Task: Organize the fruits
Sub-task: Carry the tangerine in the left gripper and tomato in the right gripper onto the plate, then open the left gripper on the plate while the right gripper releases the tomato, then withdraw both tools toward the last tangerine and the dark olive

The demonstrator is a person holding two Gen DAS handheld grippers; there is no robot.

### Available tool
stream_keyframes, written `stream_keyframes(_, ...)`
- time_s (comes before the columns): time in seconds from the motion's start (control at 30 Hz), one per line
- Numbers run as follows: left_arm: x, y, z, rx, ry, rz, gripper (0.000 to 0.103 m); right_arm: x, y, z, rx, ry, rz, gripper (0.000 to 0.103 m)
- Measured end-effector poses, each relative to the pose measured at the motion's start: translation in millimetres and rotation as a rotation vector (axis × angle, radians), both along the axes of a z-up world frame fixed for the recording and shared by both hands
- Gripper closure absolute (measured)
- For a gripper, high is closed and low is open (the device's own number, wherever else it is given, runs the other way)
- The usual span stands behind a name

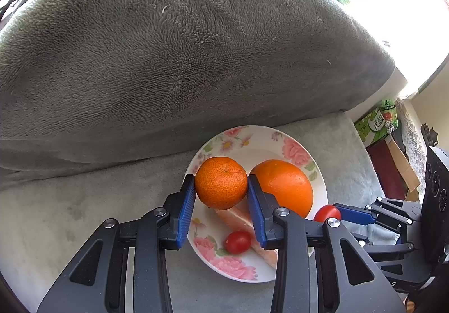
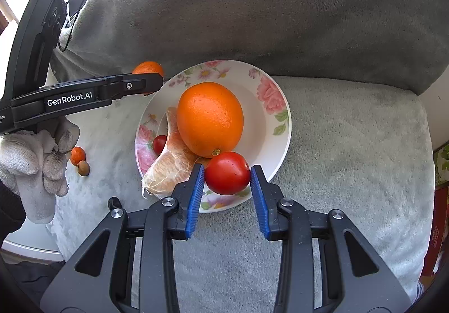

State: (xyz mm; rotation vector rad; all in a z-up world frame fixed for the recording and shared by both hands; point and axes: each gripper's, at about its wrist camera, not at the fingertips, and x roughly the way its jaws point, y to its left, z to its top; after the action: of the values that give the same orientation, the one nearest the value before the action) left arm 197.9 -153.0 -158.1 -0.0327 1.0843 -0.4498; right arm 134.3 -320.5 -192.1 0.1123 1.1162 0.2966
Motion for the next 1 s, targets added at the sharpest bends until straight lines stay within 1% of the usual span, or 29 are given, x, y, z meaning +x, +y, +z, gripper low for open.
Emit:
stream_keyframes(0.1,1,-1,0,0.001,0.002,-0.002,0.068,0,0,0,0.002,-0.003,0.001,0.067)
stream_keyframes(0.13,1,-2,0,0.003,0.0,-0.001,0.064,0,0,0,0.0,-0.007,0.0,0.061)
stream_keyframes(0.17,2,-5,0,0.004,-0.003,0.0,0.059,-1,0,2,-0.002,-0.013,-0.003,0.051)
stream_keyframes(0.2,3,-5,1,0.001,-0.005,0.002,0.056,-1,0,3,-0.003,-0.02,-0.005,0.047)
stream_keyframes(0.23,4,-5,2,-0.001,-0.007,0.003,0.055,-2,0,4,-0.002,-0.024,-0.005,0.046)
stream_keyframes(0.3,6,-5,4,0.001,-0.008,0.004,0.052,-1,-1,5,-0.004,-0.025,-0.006,0.046)
stream_keyframes(0.37,6,-5,7,0.001,-0.012,0.003,0.044,-1,0,5,-0.011,-0.025,-0.004,0.043)
stream_keyframes(0.4,6,-5,8,0.0,-0.014,0.003,0.044,-1,0,6,-0.013,-0.027,-0.003,0.042)
stream_keyframes(0.43,7,-6,8,0.0,-0.015,0.002,0.044,-1,0,6,-0.016,-0.03,-0.003,0.038)
stream_keyframes(0.53,6,-7,10,0.012,-0.017,0.008,0.035,-2,0,8,-0.031,-0.035,-0.012,0.03)
stream_keyframes(0.57,6,-8,10,0.011,-0.019,0.01,0.034,-1,-1,8,-0.033,-0.036,-0.015,0.027)
stream_keyframes(0.77,4,-6,11,0.026,-0.014,0.023,0.034,-2,-3,10,-0.051,-0.043,-0.033,0.023)
stream_keyframes(1.0,-2,-4,16,0.029,-0.024,0.027,0.033,-4,-2,13,-0.048,-0.05,-0.039,0.021)
